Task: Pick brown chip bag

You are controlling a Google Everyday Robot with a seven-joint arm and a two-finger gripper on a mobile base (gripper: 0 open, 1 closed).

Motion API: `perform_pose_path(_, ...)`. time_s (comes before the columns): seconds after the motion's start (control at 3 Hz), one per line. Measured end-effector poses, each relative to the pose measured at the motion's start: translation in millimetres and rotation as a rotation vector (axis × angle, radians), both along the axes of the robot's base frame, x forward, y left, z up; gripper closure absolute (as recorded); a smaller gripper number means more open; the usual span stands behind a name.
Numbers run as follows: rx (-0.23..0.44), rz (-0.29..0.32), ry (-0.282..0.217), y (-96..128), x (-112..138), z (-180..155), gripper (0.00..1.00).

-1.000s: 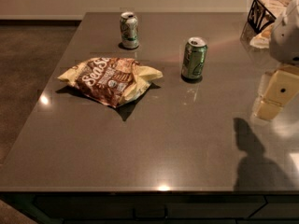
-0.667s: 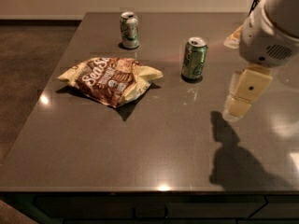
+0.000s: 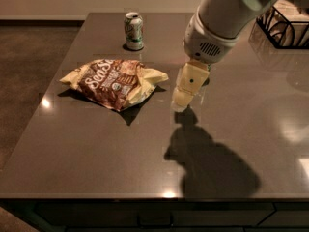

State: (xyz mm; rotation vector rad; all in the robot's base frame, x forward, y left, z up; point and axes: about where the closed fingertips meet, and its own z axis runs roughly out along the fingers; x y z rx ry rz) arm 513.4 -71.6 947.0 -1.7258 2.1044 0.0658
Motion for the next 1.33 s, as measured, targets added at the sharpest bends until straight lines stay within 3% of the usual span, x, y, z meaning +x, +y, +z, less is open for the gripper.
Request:
perform_pose_path(0.33,0.028,-0.027,0.025,57.8,29.4,-17.7,0.00)
perform_pose_path(0.67,0.038,-0.030,0.054,98.8,40.9,-28.8,0.00)
perform_pose_path(1.33,-0.029,-0.049,0.084,158.0,62.2,-43.7,0.00)
